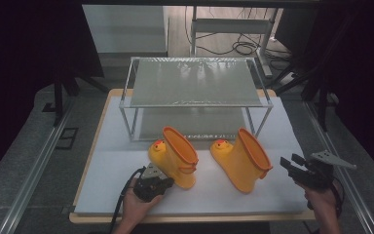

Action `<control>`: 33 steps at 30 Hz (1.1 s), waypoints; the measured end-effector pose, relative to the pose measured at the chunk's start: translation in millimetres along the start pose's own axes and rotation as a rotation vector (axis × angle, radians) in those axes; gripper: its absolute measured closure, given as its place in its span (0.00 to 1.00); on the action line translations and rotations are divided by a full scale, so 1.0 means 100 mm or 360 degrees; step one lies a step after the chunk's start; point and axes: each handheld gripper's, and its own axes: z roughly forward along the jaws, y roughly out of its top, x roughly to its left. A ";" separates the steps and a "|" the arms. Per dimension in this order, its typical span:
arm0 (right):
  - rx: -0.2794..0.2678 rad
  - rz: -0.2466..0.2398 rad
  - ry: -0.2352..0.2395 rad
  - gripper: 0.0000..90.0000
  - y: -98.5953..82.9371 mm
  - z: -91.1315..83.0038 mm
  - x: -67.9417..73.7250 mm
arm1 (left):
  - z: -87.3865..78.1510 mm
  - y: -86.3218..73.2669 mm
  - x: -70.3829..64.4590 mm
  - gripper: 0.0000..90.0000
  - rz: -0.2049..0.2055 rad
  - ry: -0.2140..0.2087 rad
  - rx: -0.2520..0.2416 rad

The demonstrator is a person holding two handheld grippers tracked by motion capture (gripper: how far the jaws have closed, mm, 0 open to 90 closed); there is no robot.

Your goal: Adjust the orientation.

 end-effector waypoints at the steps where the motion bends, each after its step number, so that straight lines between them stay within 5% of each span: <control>1: 0.0001 0.0000 0.0002 0.52 0.00 0.00 0.00 | 0.02 -0.01 -0.02 0.91 0.0022 -0.0024 0.0029; 5: -0.0010 0.0002 0.0003 0.53 0.01 -0.03 0.00 | -0.04 -0.03 -0.02 0.83 0.0042 -0.0039 0.0011; 8: -0.0059 0.0030 0.0035 0.54 0.07 -0.09 0.01 | -0.22 -0.07 0.09 0.72 -0.0037 0.0011 -0.0096; 14: -0.0100 -0.0003 0.0075 0.56 0.18 -0.16 0.10 | -0.39 -0.11 0.33 0.61 -0.0167 0.0104 -0.0171; 21: -0.0185 -0.0010 0.0161 0.56 0.45 -0.32 0.18 | -0.46 -0.11 0.40 0.50 -0.0215 0.0145 -0.0215; 27: -0.0108 -0.0101 0.0315 0.56 0.95 -0.34 0.43 | -0.47 -0.10 0.40 0.48 -0.0209 0.0134 -0.0215; 31: -0.0044 -0.0139 0.0378 0.56 1.11 -0.27 0.57 | -0.47 -0.09 0.40 0.48 -0.0212 0.0129 -0.0214; 33: 0.0027 -0.0184 0.0456 0.57 1.27 -0.20 0.73 | -0.46 -0.09 0.41 0.47 -0.0217 0.0125 -0.0206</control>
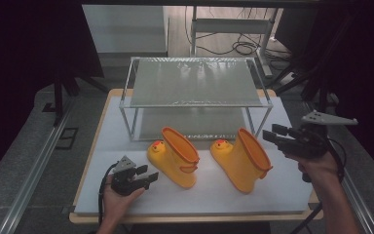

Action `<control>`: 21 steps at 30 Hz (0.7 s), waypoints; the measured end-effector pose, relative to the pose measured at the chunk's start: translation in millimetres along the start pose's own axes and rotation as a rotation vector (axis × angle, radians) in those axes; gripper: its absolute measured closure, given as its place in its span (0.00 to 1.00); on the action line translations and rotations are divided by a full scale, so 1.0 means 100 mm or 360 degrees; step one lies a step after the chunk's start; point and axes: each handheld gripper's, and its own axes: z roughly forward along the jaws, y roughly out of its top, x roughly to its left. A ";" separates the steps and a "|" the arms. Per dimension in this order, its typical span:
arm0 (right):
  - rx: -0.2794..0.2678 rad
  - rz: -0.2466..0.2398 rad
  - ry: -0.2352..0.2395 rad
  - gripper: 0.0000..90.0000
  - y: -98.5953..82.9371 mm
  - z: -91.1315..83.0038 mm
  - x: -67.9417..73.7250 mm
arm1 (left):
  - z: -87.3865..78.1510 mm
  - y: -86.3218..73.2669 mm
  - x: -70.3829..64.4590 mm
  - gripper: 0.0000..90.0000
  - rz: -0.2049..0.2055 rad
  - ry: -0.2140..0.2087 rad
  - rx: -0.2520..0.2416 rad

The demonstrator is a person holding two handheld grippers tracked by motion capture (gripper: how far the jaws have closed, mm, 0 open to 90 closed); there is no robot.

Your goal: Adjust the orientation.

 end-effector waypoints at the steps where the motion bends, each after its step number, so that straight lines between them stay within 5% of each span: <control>1: 0.0027 -0.0006 0.0033 0.57 0.05 0.04 0.04 | 0.00 0.00 0.00 0.47 0.0000 0.0000 0.0004; 13: 0.0349 -0.0123 0.0287 0.54 0.40 0.68 0.52 | 0.01 -0.01 0.01 0.47 -0.0008 -0.0013 0.0010; 21: 0.0584 -0.0242 0.0351 0.54 0.51 1.08 0.94 | 0.01 -0.02 0.01 0.47 -0.0007 -0.0020 0.0013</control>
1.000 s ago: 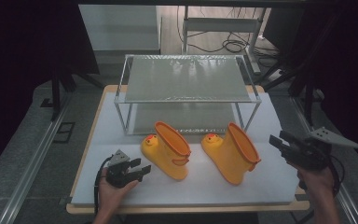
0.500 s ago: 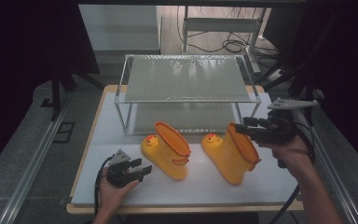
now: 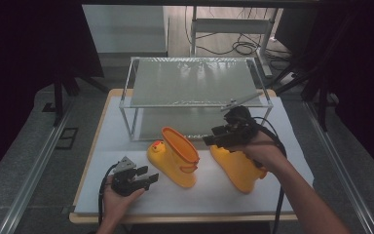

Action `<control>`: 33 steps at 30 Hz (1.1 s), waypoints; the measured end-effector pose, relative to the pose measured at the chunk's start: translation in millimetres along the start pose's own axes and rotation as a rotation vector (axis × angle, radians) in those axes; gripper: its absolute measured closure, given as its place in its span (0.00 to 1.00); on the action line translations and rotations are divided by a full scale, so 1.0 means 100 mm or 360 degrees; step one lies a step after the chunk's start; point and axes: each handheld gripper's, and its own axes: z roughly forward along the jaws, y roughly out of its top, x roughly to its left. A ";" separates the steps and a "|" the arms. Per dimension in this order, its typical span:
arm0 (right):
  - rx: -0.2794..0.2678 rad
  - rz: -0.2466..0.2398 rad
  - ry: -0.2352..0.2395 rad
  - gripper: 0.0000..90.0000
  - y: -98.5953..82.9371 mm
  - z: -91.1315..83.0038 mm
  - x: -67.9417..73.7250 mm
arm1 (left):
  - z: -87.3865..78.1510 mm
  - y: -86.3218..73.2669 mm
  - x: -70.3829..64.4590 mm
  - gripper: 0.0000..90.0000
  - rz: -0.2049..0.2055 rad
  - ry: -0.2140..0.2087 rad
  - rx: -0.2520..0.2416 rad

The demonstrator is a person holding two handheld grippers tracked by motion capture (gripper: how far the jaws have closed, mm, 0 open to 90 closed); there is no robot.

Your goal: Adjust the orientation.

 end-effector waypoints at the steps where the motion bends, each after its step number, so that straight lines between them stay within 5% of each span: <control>1: 0.0014 -0.0006 0.0003 0.54 0.02 0.03 0.02 | 0.00 0.00 0.00 0.47 0.0000 0.0000 0.0000; 19: 0.0303 0.0004 0.0030 0.60 0.28 0.66 0.13 | 0.01 -0.01 0.01 0.46 0.0006 -0.0003 0.0008; 27: 0.0417 0.0045 0.0025 0.81 0.32 0.87 0.14 | 0.01 -0.02 0.03 0.46 -0.0006 -0.0004 0.0012; 33: 0.0479 0.0060 -0.0036 0.87 0.34 0.92 0.15 | 0.01 -0.02 0.03 0.46 -0.0013 -0.0008 0.0011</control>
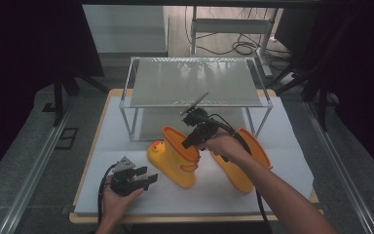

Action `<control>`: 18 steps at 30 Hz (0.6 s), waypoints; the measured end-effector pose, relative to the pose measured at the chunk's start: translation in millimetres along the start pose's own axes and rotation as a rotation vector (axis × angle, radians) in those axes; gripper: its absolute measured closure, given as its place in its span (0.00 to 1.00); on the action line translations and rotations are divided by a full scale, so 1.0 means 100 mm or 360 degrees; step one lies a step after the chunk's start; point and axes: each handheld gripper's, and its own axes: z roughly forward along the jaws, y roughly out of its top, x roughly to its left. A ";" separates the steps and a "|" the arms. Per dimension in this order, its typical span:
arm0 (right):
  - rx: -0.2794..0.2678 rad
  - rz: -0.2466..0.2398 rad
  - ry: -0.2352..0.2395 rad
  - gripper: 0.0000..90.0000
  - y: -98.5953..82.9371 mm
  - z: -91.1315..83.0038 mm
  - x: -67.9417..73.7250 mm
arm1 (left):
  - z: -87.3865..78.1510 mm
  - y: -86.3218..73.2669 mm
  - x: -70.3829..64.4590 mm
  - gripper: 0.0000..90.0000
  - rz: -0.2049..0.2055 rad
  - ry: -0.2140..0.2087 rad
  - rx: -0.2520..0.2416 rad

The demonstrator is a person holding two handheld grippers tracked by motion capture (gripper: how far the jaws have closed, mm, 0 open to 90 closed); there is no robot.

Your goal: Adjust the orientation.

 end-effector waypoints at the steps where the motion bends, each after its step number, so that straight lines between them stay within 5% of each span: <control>1: 0.0028 -0.0007 -0.0009 0.89 0.00 0.03 0.01 | 0.00 0.00 0.00 0.46 0.0000 0.0000 0.0000; 9: 0.0034 0.0046 0.0034 0.96 0.01 0.08 -0.01 | -0.02 0.01 0.01 0.46 0.0001 -0.0001 -0.0011; 18: -0.0099 0.0131 0.0081 0.96 0.03 -0.07 -0.05 | -0.04 0.01 0.01 0.46 -0.0001 -0.0003 -0.0020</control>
